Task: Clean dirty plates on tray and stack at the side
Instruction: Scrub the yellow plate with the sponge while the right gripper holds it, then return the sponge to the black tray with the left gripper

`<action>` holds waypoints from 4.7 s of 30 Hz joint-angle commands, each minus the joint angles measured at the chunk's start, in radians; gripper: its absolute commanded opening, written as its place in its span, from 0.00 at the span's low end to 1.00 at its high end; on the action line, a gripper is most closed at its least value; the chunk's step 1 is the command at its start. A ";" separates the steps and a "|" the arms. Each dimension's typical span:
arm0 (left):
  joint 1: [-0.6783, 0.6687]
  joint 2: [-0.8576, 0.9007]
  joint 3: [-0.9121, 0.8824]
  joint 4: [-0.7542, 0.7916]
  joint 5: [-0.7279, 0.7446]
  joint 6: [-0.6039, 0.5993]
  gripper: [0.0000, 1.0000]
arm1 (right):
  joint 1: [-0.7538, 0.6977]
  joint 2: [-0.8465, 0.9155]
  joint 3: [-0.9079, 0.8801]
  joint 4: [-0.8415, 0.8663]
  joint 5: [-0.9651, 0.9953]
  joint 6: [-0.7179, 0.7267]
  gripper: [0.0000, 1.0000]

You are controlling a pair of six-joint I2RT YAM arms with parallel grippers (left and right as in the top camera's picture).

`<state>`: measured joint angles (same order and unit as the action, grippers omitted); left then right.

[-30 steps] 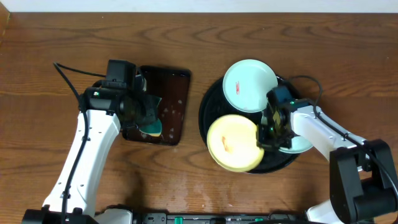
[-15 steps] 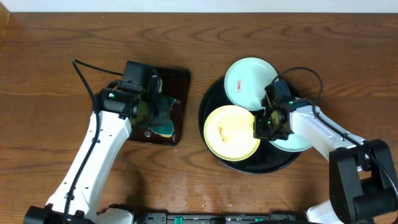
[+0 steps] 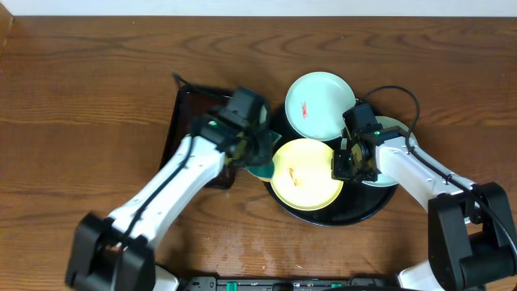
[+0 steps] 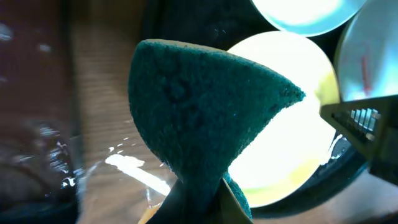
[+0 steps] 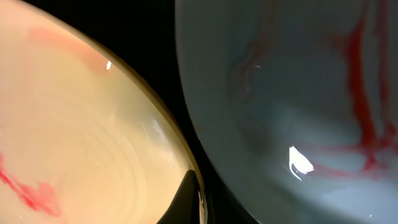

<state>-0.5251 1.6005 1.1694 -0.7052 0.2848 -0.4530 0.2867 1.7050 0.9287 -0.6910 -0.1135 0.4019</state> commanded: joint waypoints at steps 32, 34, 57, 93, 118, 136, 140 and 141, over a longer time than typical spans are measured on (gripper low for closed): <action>-0.094 0.367 0.044 -0.027 -0.404 -0.226 0.07 | 0.011 0.021 -0.016 -0.005 0.184 0.019 0.01; -0.101 0.367 0.044 0.000 -0.371 -0.225 0.07 | 0.011 0.021 -0.016 -0.005 0.184 0.019 0.01; -0.281 0.481 0.044 0.398 0.227 -0.166 0.08 | 0.012 0.021 -0.016 0.002 0.184 0.001 0.01; -0.114 0.206 0.051 0.017 -0.320 -0.195 0.07 | 0.011 0.021 -0.016 0.002 0.184 0.001 0.01; 0.323 0.006 -0.056 -0.048 -0.301 0.038 0.35 | 0.013 -0.040 0.015 -0.032 0.193 -0.015 0.01; 0.330 -0.117 -0.033 -0.058 -0.158 0.056 0.81 | 0.288 -0.465 0.021 -0.051 0.862 -0.092 0.01; 0.330 -0.117 -0.033 -0.057 -0.158 0.056 0.81 | 0.400 -0.463 0.021 -0.003 0.998 -0.165 0.01; 0.330 -0.117 -0.033 -0.057 -0.158 0.056 0.81 | 0.423 -0.463 0.021 0.007 1.026 -0.177 0.01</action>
<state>-0.1989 1.4845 1.1107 -0.7589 0.1223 -0.4065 0.6510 1.2476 0.9356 -0.7013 0.7231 0.2855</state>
